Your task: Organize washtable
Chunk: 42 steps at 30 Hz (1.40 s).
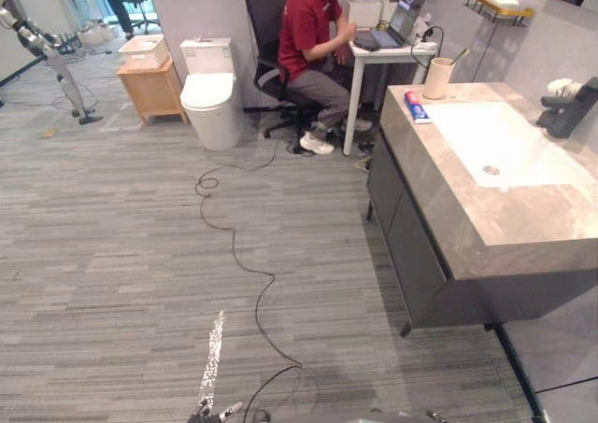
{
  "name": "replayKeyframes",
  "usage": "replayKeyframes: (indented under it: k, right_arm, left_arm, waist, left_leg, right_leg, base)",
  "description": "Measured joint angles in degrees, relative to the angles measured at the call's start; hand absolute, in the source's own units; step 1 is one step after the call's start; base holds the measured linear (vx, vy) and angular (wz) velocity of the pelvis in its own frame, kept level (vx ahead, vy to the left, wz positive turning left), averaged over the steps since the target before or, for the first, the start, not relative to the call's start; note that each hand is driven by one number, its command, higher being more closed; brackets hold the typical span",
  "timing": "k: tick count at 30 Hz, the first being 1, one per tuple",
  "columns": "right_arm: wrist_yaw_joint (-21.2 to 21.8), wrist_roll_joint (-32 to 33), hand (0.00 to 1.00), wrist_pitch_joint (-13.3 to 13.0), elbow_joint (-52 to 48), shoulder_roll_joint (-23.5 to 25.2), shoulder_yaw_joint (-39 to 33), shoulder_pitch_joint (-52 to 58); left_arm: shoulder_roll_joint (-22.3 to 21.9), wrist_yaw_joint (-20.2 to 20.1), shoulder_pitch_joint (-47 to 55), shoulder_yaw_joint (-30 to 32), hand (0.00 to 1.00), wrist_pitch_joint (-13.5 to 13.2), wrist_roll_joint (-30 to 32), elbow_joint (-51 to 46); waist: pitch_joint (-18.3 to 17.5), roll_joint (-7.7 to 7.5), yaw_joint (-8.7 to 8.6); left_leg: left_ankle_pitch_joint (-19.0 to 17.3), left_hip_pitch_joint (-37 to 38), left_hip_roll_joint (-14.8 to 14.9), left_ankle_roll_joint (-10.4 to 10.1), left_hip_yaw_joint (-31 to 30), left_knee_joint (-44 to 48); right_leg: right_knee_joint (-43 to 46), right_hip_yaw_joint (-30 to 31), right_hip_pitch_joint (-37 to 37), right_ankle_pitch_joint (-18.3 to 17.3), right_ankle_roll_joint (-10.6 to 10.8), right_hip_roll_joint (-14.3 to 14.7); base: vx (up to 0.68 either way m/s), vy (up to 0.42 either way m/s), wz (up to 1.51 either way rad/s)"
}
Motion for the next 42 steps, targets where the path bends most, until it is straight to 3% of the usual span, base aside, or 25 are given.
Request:
replayKeyframes:
  k: [3,9,13,20,30,33,34,35,36,37,39,40,41,42]
  right_arm:
    - [-0.7,-1.7,0.00,-0.1,1.3,0.2,2.5,-0.5]
    - [-0.7,-1.3,0.00,-0.1,1.3,0.2,2.4,-0.4]
    - [-0.8,2.4,0.00,-0.3,2.4,0.2,1.3,-0.5]
    - [-1.1,8.4,0.00,-1.7,2.9,1.1,-0.9,-0.5]
    - [-1.2,9.4,0.00,-1.8,2.9,1.3,-1.3,-0.5]
    - [-1.2,10.3,0.00,-1.8,2.8,1.4,-1.4,-0.5]
    - [-1.2,10.4,0.00,-1.9,2.8,1.8,-2.0,-0.5]
    - [-1.3,11.0,0.00,-2.1,2.4,2.6,-3.2,-0.6]
    - [-1.2,11.0,0.00,-2.1,2.3,2.6,-3.3,-0.5]
    - [-1.2,11.0,0.00,-2.3,2.1,2.6,-3.7,-0.5]
    - [-1.2,10.8,0.00,-2.2,1.6,3.1,-4.3,-0.1]
    - [-1.2,10.6,0.00,-2.2,1.2,3.2,-4.4,0.0]
    - [-1.7,8.9,0.00,-1.8,-0.1,3.5,-4.4,-0.6]
    - [-2.0,7.4,0.00,-1.8,-0.3,3.3,-4.1,-1.0]
  left_arm:
    - [1.7,0.1,0.6,-1.8,0.00,0.0,0.0,0.6]
    - [1.6,0.2,0.6,-1.7,0.00,0.0,-0.1,0.7]
    - [1.4,1.1,0.4,-0.5,0.00,-0.1,-1.6,2.3]
    - [-0.1,1.8,-0.4,5.8,0.00,0.1,-4.6,5.0]
    - [-0.3,2.8,-0.4,6.1,0.00,0.1,-4.7,5.0]
    - [-1.1,2.9,-0.4,9.1,0.00,0.1,-4.9,4.8]
    - [-1.3,2.9,-0.5,10.5,0.00,0.1,-5.2,4.5]
    - [-1.8,2.9,-0.6,13.1,0.00,0.0,-5.3,2.4]
    - [-1.9,2.9,-0.7,14.4,0.00,-0.1,-5.6,1.8]
    - [-2.8,3.0,-0.8,15.5,0.00,0.1,-6.0,1.0]
    - [-3.3,3.0,-0.9,16.4,0.00,0.1,-6.8,0.5]
    - [-3.5,3.1,-1.4,16.6,0.00,0.2,-6.9,0.5]
    - [-3.8,3.5,-1.6,17.1,0.00,0.4,-7.0,0.3]
    - [-4.1,3.6,-1.6,17.1,0.00,0.4,-7.0,0.0]
  waist:
    - [-0.9,-1.50,-0.17]
    - [-0.8,-1.47,-0.17]
    - [-0.9,-1.36,-0.07]
    - [-1.0,-1.28,0.02]
    - [-0.7,-1.38,0.16]
    - [0.0,-1.25,0.16]
    - [0.3,-1.54,0.11]
    - [2.1,-2.17,0.24]
    - [2.7,-2.12,0.38]
    - [3.6,-1.46,0.44]
    - [4.4,-1.48,0.92]
    - [4.9,-2.33,1.79]
    - [5.6,-2.19,3.16]
    - [5.6,-2.33,3.16]
  left_leg:
    - [-0.6,3.3,-1.3,1.0,1.4,0.0]
    - [-0.9,2.7,-1.3,0.7,1.4,0.0]
    - [-0.7,2.4,-1.3,0.9,1.5,0.0]
    - [-0.7,2.7,-1.2,0.9,2.1,0.0]
    - [-0.7,3.0,-1.1,0.9,2.8,-0.1]
    - [-1.9,2.8,-0.8,0.6,2.7,0.2]
    - [-3.1,1.8,-0.2,0.5,2.2,2.4]
    - [-7.7,-3.1,1.7,0.7,0.7,12.9]
    - [-9.6,-5.6,2.9,1.0,0.1,18.3]
    - [-12.4,-11.6,5.7,1.5,-0.5,30.1]
    - [-12.5,-16.2,7.3,1.6,-0.4,37.5]
    - [-12.7,-16.9,7.7,1.6,0.0,39.1]
    - [-14.7,-19.8,8.9,2.2,1.2,43.0]
    - [-15.0,-21.5,9.4,2.7,1.3,44.2]
  right_leg:
    - [-2.3,4.3,2.0,0.9,-0.6,0.0]
    - [-2.5,4.3,1.9,0.7,-0.2,0.0]
    - [-3.1,4.3,1.9,1.0,-0.5,0.0]
    - [-3.4,4.3,2.3,1.6,-0.5,0.1]
    - [-3.5,4.3,2.6,1.5,-0.9,0.1]
    - [-2.4,4.0,2.3,0.6,-1.1,0.2]
    - [-0.7,3.3,1.9,-1.0,-1.3,0.2]
    - [2.4,1.5,1.8,-3.7,-2.0,0.6]
    - [3.3,0.6,1.7,-4.1,-1.7,0.9]
    - [4.4,-1.6,2.2,-5.0,-1.4,1.8]
    - [4.6,-3.5,3.6,-5.6,-1.1,1.7]
    - [4.5,-3.6,3.9,-5.5,-1.2,1.6]
    - [4.4,-3.9,3.9,-5.8,-0.8,0.8]
    - [4.2,-4.3,4.0,-6.0,-0.5,0.3]
  base:
    - [0.02,0.005,-0.04]
    - [0.00,0.000,0.00]
    - [0.00,0.000,0.00]
    - [0.00,0.000,0.00]
    - [-0.05,0.004,-0.02]
    - [-0.05,-0.008,0.04]
    - [-0.02,-0.063,0.39]
    - [-0.04,-0.076,0.49]
    - [-0.06,-0.034,0.80]
    - [-0.04,0.007,0.68]
    - [0.02,0.036,0.70]
    - [0.10,0.131,0.43]
    - [0.09,0.151,0.22]
    - [0.10,0.224,0.33]
